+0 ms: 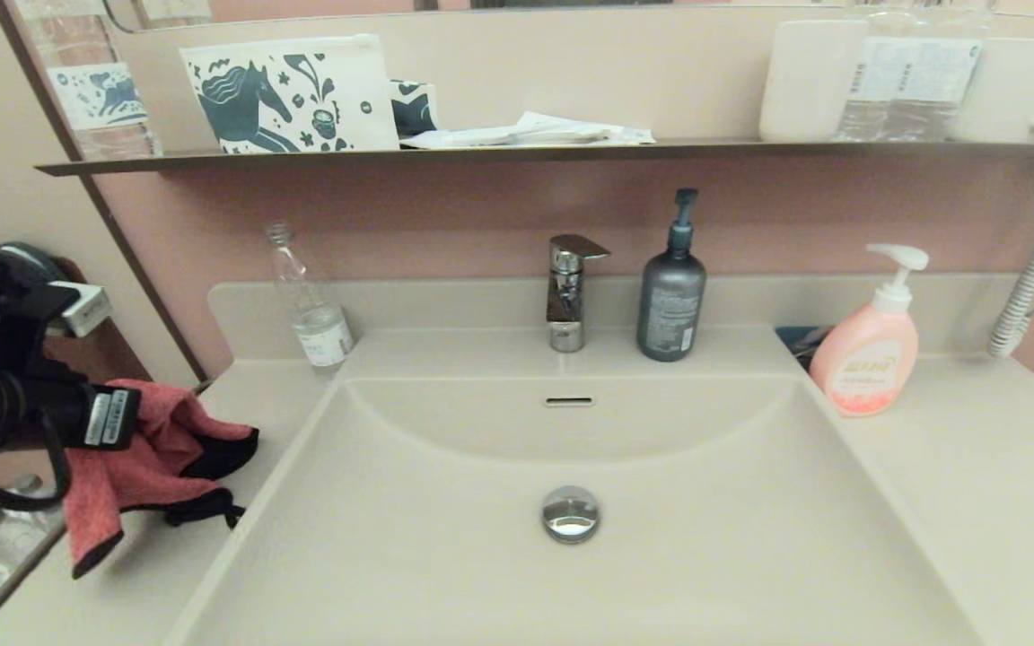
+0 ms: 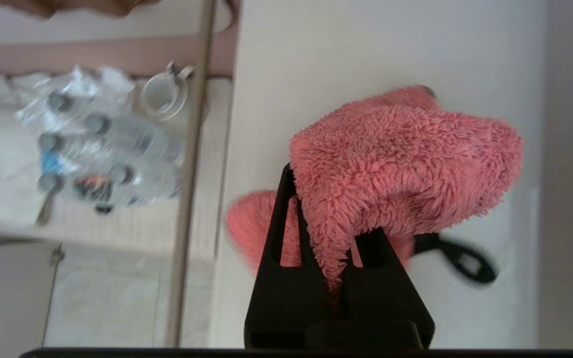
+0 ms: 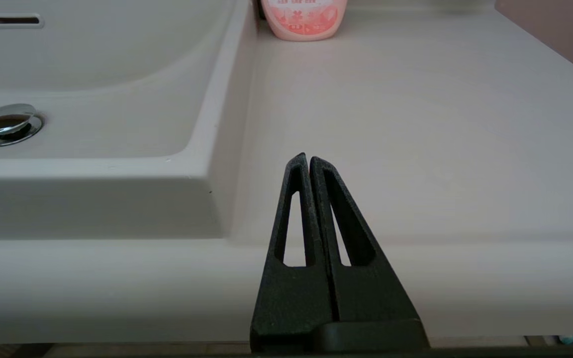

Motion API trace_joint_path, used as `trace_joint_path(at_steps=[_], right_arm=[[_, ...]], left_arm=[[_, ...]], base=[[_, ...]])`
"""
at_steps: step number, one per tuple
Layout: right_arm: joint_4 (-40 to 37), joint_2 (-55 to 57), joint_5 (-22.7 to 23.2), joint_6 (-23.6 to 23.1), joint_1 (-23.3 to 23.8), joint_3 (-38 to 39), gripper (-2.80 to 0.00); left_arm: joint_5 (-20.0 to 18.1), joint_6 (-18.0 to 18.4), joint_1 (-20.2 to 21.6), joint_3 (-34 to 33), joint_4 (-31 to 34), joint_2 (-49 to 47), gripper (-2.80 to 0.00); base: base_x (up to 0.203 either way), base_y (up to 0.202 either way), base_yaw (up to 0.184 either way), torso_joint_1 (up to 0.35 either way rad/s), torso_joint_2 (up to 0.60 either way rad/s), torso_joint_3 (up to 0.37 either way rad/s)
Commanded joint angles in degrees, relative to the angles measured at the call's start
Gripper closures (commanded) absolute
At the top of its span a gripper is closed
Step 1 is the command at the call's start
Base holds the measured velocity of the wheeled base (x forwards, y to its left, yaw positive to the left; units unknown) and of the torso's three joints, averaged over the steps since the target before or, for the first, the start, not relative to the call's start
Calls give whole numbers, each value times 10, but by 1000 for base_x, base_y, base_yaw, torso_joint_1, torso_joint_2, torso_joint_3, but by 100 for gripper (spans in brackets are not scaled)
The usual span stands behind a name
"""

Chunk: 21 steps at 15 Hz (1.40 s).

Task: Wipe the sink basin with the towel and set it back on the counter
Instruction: Wipe the sink

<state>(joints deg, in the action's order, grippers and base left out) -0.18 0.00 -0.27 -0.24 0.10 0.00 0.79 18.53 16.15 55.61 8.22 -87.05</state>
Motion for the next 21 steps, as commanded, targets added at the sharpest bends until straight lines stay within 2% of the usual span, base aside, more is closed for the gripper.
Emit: trace_joint_path(at_steps=[1, 3, 7, 9, 13, 15, 17, 19, 21], right_arm=[[0, 1, 0, 0, 0, 0, 0], [0, 1, 0, 0, 0, 0, 0], [0, 1, 0, 0, 0, 0, 0], [0, 1, 0, 0, 0, 0, 0], [0, 1, 0, 0, 0, 0, 0], [0, 1, 0, 0, 0, 0, 0], [0, 1, 0, 0, 0, 0, 0], [0, 1, 0, 0, 0, 0, 0], [0, 1, 0, 0, 0, 0, 0]], left_arm=[[0, 6, 15, 0, 11, 22, 0], [1, 10, 15, 14, 49, 31, 0], [-3, 10, 6, 115, 243, 30, 0], [-10, 10, -2, 136, 304, 9, 0], [-18, 9, -18, 164, 362, -40, 0], [-18, 10, -23, 176, 370, -74, 0], [-37, 11, -27, 192, 371, -100, 0], [-47, 38, -29, 202, 384, -117, 0], [-65, 46, -43, 215, 397, -138, 0]], base=[[0, 0, 0, 0, 0, 0], [0, 0, 0, 0, 0, 0], [0, 0, 0, 0, 0, 0], [0, 0, 0, 0, 0, 0], [0, 0, 0, 0, 0, 0], [0, 0, 0, 0, 0, 0], [0, 0, 0, 0, 0, 0], [0, 0, 0, 0, 0, 0], [0, 0, 0, 0, 0, 0]])
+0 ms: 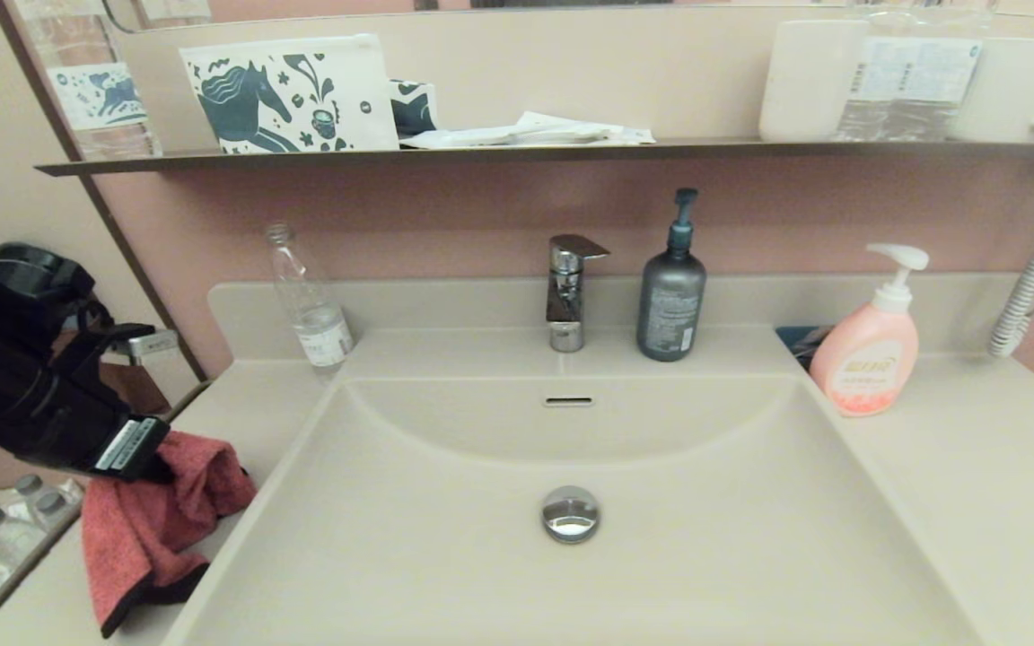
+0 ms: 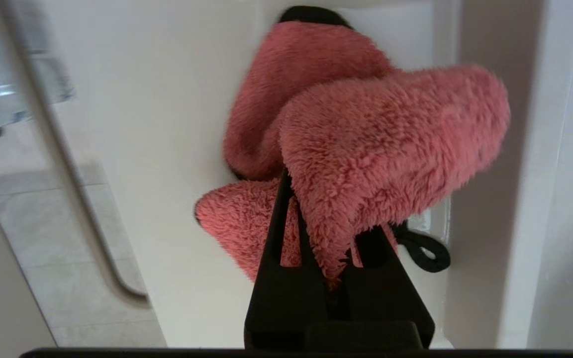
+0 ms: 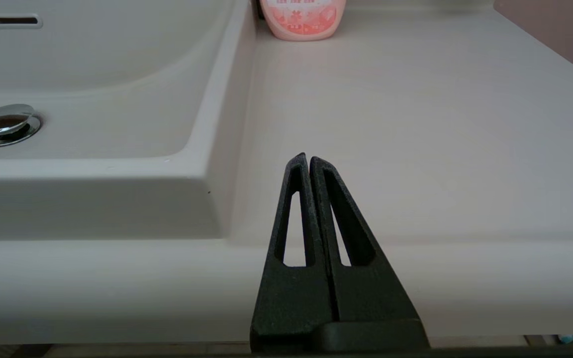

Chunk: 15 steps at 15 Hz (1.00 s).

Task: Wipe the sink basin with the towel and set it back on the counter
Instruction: Wipe the sink

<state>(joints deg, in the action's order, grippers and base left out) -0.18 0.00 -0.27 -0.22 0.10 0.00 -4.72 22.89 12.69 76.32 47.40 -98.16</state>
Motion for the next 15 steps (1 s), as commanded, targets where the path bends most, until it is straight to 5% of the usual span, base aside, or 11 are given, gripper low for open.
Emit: trace_joint_path(at_steps=[1, 10, 11, 15], right_arm=[[0, 1, 0, 0, 0, 0, 0], [0, 1, 0, 0, 0, 0, 0], [0, 1, 0, 0, 0, 0, 0], [0, 1, 0, 0, 0, 0, 0]], left_arm=[[-25, 0, -14, 9, 6, -34, 0], [-58, -33, -43, 30, -8, -67, 0], [-63, -39, -46, 30, -8, -66, -280], [-68, -89, -73, 31, -7, -40, -280]], base=[[0, 0, 0, 0, 0, 0], [0, 0, 0, 0, 0, 0], [0, 0, 0, 0, 0, 0], [0, 0, 0, 0, 0, 0]])
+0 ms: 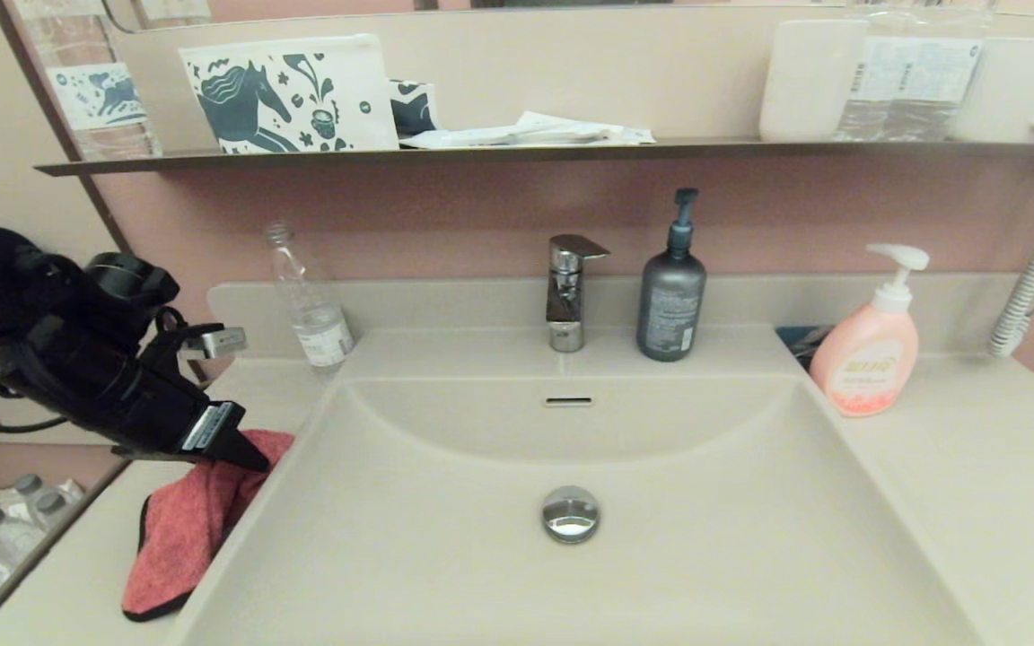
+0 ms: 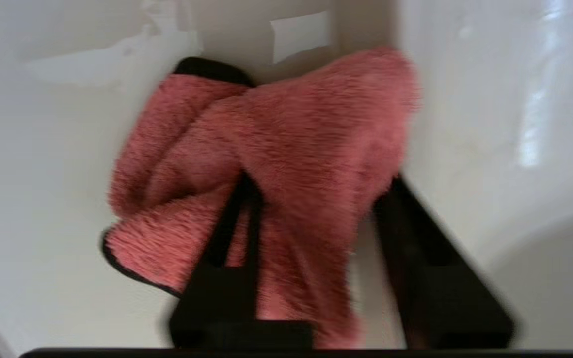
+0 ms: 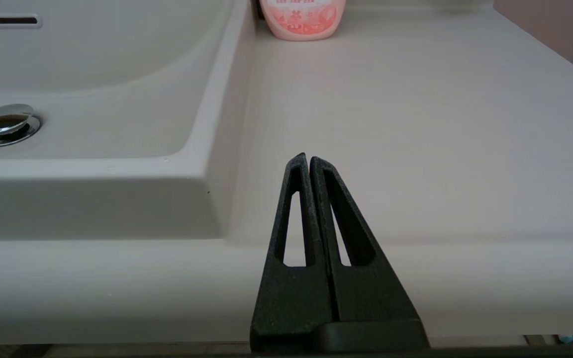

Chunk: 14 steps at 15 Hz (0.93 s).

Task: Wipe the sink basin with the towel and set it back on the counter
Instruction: Wipe the sink

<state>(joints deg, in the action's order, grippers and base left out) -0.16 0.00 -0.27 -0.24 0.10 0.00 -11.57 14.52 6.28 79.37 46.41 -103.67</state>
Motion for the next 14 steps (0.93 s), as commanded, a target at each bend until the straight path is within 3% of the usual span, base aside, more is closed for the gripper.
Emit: trace_joint_path(at_steps=[1, 10, 11, 14], right_arm=[[0, 1, 0, 0, 0, 0, 0], [0, 1, 0, 0, 0, 0, 0], [0, 1, 0, 0, 0, 0, 0], [0, 1, 0, 0, 0, 0, 0]], left_arm=[[3, -9, -13, 1, 4, 24, -280], [77, -24, -49, 0, 33, 133, -280], [77, -31, -52, -3, 33, 138, 0], [57, -87, -75, -10, 31, 162, 0]], base=[[0, 0, 0, 0, 0, 0], [0, 0, 0, 0, 0, 0], [0, 0, 0, 0, 0, 0], [0, 0, 0, 0, 0, 0]])
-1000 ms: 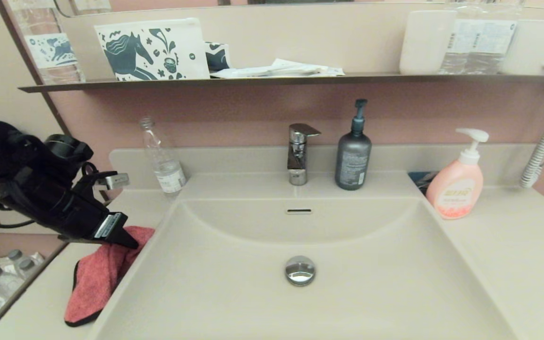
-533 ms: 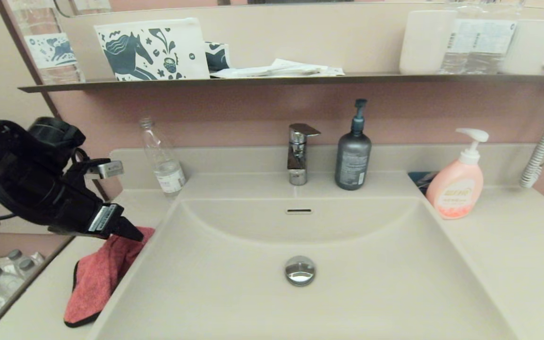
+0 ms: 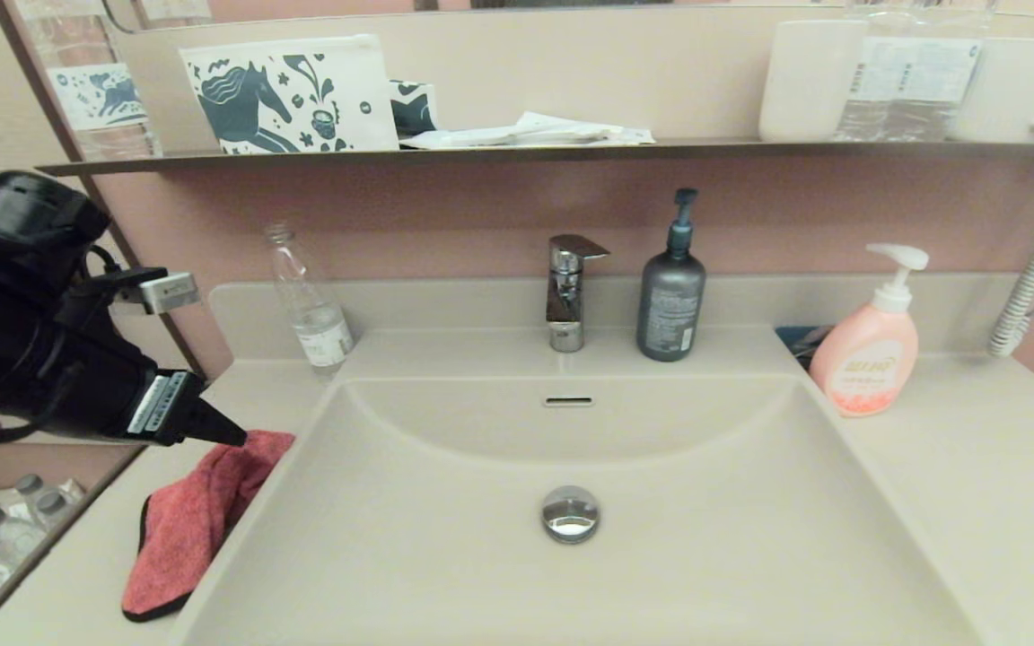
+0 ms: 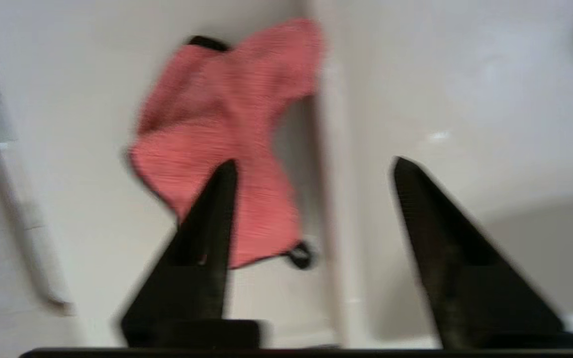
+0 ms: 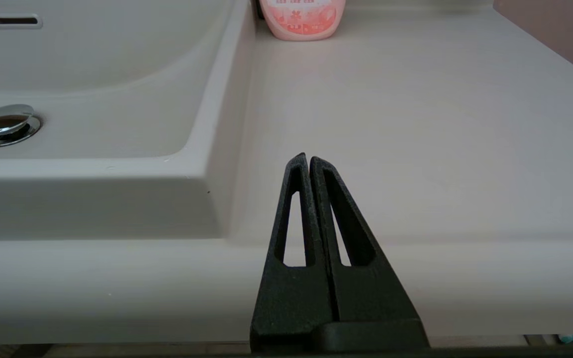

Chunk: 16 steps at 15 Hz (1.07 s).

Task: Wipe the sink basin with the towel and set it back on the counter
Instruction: Wipe the sink

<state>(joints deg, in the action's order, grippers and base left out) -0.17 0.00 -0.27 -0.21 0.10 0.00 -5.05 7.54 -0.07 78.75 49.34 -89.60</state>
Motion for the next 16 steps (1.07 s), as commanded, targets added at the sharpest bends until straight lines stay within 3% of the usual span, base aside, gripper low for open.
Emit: trace_joint_path(at_steps=[1, 4, 6, 9, 11, 12, 13, 14, 16], right_arm=[[0, 1, 0, 0, 0, 0, 0], [0, 1, 0, 0, 0, 0, 0], [0, 1, 0, -1, 0, 0, 0], [0, 1, 0, -1, 0, 0, 0], [0, 1, 0, 0, 0, 0, 0], [0, 1, 0, 0, 0, 0, 0], [0, 1, 0, 0, 0, 0, 0], [0, 1, 0, 0, 0, 0, 0], [0, 1, 0, -1, 0, 0, 0]], left_arm=[[-25, -35, -19, -6, 1, 35, 0], [-46, -106, -82, -6, -1, 58, 0], [-31, -141, -139, -4, -9, 82, 0], [11, -226, -241, -5, -28, 118, 0], [65, -292, -335, -8, -32, 134, 0], [111, -326, -378, -11, -33, 141, 0], [187, -351, -408, -22, -34, 147, 0], [249, -365, -413, -40, -42, 152, 0], [302, -372, -376, -70, -60, 175, 0]], base=[[0, 0, 0, 0, 0, 0], [0, 0, 0, 0, 0, 0], [0, 0, 0, 0, 0, 0], [0, 0, 0, 0, 0, 0], [0, 0, 0, 0, 0, 0], [0, 0, 0, 0, 0, 0], [0, 0, 0, 0, 0, 0], [0, 0, 0, 0, 0, 0], [0, 0, 0, 0, 0, 0]])
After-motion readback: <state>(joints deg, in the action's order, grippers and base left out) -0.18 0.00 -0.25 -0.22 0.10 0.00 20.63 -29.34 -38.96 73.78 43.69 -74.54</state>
